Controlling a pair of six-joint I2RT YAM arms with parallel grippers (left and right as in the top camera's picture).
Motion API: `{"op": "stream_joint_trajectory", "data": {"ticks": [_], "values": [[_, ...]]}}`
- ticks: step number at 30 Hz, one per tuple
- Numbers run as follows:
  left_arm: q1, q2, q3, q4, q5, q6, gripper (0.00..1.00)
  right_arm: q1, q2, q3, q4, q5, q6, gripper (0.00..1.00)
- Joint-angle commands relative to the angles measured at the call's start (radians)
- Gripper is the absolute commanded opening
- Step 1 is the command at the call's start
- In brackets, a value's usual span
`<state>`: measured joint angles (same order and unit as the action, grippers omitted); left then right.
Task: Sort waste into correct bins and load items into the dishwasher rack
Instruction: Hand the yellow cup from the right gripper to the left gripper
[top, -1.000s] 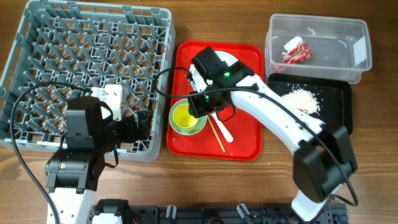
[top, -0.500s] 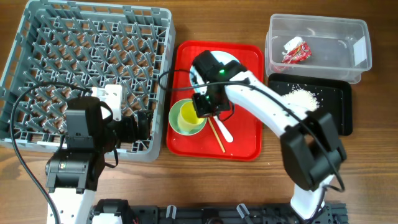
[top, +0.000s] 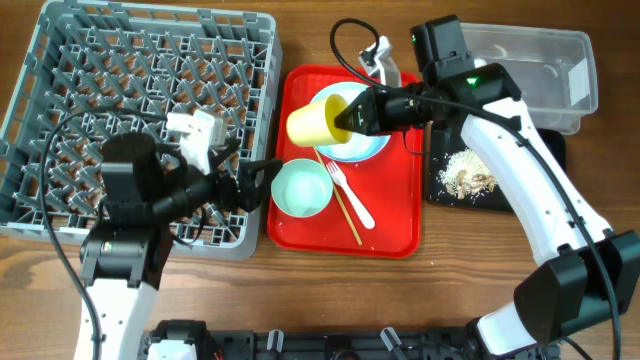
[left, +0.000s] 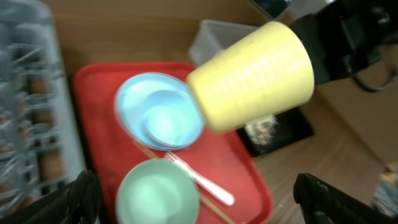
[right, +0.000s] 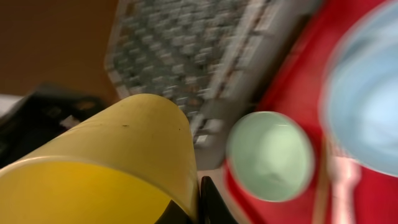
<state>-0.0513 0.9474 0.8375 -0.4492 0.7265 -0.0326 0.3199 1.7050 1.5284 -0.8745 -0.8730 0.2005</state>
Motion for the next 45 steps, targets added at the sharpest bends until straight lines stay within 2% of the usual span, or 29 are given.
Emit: {"op": "stream_joint_trajectory", "data": {"ticks": [1,5,15,29,36,43,45], "values": [[0.001,0.05,0.014,0.099,0.224,-0.039,1.0,0.002,0.006,0.008,0.003,-0.323,-0.07,0.04],[0.001,0.083,0.014,0.198,0.255,-0.138,1.0,0.002,0.006,0.008,0.003,-0.411,-0.069,0.04],[0.001,0.085,0.014,0.375,0.515,-0.137,0.99,0.005,0.006,0.008,0.003,-0.52,-0.066,0.04],[0.001,0.085,0.014,0.426,0.571,-0.137,0.9,0.044,0.006,0.008,0.002,-0.52,-0.04,0.05],[0.001,0.085,0.014,0.425,0.571,-0.137,0.78,0.06,0.006,0.008,0.003,-0.52,-0.017,0.05],[0.001,0.085,0.014,0.426,0.571,-0.137,0.75,0.068,0.006,0.008,0.002,-0.521,-0.013,0.05],[0.001,0.085,0.014,0.427,0.571,-0.137,0.7,0.068,0.006,0.008,0.002,-0.524,-0.013,0.05]]}}
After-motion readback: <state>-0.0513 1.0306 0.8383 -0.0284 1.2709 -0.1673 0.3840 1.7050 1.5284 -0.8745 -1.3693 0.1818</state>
